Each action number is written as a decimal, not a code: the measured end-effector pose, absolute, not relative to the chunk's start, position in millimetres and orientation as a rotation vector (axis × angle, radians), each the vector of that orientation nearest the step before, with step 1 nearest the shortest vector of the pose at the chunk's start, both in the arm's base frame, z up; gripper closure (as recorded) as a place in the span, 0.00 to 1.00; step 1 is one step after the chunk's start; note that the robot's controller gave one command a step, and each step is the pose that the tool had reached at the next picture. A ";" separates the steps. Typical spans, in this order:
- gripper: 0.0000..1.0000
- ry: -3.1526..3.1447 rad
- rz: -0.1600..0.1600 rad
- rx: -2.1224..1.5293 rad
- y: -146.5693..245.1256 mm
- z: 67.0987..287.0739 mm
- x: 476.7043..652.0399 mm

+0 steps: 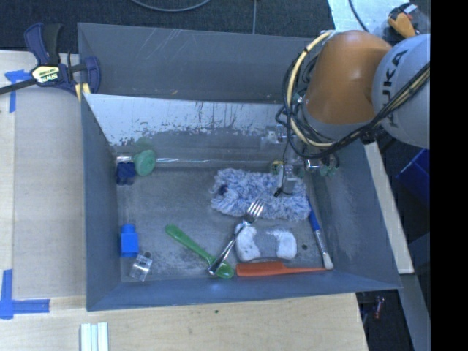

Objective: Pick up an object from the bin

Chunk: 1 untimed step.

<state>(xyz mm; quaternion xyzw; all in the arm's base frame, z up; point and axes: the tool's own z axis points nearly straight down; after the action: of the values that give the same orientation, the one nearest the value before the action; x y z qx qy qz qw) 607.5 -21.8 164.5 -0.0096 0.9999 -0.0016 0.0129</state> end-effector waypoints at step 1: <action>0.00 3.134 0.000 -0.055 -23.0 75.6 602.5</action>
Offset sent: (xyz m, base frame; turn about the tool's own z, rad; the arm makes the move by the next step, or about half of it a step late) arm 0.0121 0.0236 -0.0945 0.1323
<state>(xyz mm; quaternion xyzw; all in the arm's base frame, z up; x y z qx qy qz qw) 602.5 -23.0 75.6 -0.0177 0.9998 0.0000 0.0036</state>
